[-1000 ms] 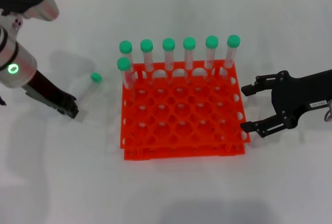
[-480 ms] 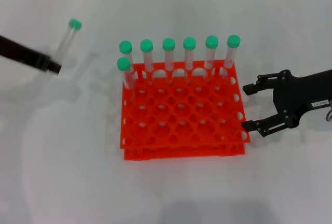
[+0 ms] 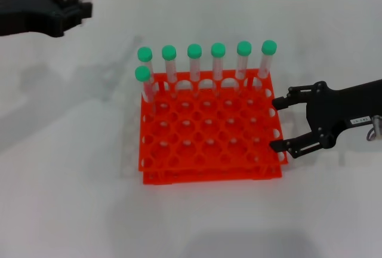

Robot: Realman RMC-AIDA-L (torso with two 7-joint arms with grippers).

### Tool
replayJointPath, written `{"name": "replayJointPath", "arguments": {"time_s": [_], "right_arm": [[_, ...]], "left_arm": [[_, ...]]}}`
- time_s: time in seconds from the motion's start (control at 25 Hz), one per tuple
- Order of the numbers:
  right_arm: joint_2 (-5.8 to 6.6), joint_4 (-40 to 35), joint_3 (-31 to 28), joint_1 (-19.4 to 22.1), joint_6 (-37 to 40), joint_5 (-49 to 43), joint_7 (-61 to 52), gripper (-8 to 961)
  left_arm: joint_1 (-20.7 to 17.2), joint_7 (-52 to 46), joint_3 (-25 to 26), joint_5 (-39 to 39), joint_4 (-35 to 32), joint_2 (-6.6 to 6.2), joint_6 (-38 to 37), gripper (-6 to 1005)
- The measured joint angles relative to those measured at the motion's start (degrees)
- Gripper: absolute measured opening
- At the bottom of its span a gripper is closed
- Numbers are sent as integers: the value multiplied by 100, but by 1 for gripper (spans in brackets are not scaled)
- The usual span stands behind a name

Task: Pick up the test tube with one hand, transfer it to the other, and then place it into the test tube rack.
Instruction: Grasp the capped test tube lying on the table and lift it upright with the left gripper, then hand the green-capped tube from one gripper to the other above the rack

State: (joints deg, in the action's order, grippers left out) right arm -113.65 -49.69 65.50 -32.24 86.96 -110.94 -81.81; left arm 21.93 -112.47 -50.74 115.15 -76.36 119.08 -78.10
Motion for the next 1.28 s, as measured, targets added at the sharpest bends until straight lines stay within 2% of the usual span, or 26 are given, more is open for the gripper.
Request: {"name": "replayJointPath", "arguments": {"time_s": [0.12,0.32,0.48,0.6,0.84,1.28], "right_arm": [[-36,-1,-3,-1,-6,5,-1,872],[-101,-1,-2,-3,-45,8,1,872],[-142,-6,-2,-14,-56,15,2,872],[-152,-6,-2,-30,-57,19,3,872],[-158,-6,-2,-17,-81,92,27,873],[-163,11,-2,-6,-148,130,47,873]], "left_arm": [[35,665,13,-736,643,-32,11,203],[352,1838,14,-1579,1907,-55,-239,206],[834,2594,13,-1816,2996,-155,-644,208],[1200,2734,-24,-1612,3558,-252,-777,209],[1601,2661,-34,-784,3671,-253,-930,212],[1993,2667,-412,-168,3669,-281,-950,218]]}}
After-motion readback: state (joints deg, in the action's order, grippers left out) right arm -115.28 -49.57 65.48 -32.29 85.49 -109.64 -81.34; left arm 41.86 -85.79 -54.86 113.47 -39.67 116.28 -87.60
